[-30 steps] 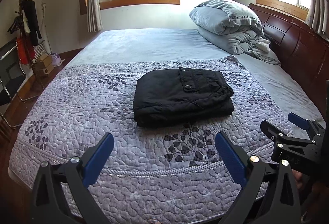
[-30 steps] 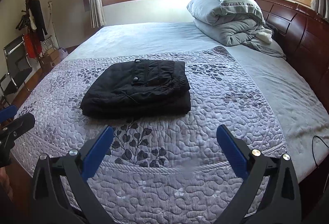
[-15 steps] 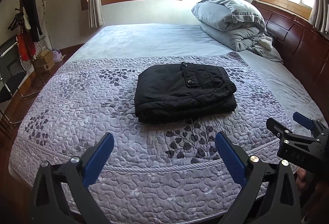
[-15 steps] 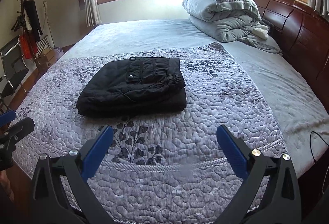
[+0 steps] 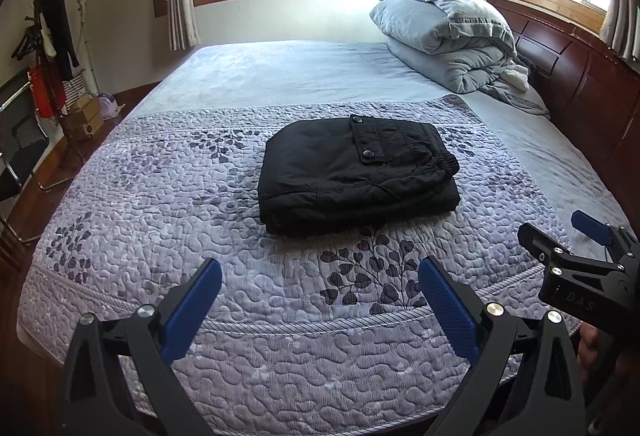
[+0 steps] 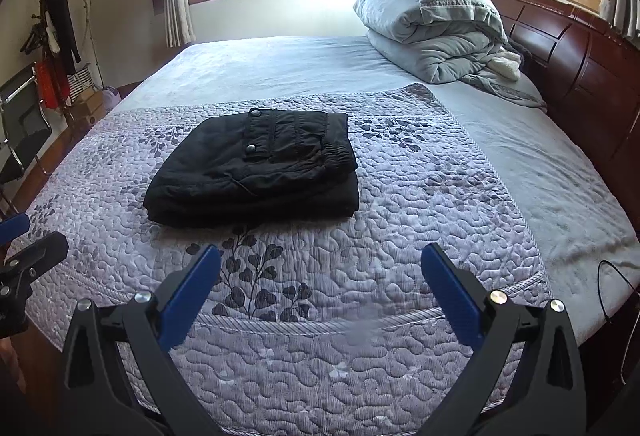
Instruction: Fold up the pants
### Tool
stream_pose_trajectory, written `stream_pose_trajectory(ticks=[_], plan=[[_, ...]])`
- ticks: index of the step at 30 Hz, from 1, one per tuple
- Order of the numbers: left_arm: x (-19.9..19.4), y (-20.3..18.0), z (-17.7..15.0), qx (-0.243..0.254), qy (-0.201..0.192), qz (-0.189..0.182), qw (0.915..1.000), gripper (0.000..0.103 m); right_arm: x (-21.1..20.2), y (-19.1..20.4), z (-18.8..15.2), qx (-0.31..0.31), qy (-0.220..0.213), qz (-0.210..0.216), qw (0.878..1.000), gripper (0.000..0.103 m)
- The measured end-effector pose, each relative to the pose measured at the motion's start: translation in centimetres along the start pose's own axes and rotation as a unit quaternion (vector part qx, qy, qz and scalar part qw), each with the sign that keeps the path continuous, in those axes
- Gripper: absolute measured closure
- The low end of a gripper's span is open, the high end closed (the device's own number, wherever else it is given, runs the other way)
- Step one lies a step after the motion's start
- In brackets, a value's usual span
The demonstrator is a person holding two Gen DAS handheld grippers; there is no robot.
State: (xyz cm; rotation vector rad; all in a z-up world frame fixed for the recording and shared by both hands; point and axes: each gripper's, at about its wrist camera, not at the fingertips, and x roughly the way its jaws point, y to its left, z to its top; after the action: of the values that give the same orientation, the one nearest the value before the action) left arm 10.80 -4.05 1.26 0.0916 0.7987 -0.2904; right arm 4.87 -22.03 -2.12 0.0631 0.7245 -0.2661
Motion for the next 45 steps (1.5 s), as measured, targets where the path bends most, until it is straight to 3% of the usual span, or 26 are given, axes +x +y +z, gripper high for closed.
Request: stream_pose_trajectory(ticks=[45], plan=[[0.0, 0.1, -0.1, 0.004, -0.007, 0.003, 1.0, 0.004, 1.4, -0.3, -0.5, 0.001, 0.021, 0.008, 1.0, 0.003]])
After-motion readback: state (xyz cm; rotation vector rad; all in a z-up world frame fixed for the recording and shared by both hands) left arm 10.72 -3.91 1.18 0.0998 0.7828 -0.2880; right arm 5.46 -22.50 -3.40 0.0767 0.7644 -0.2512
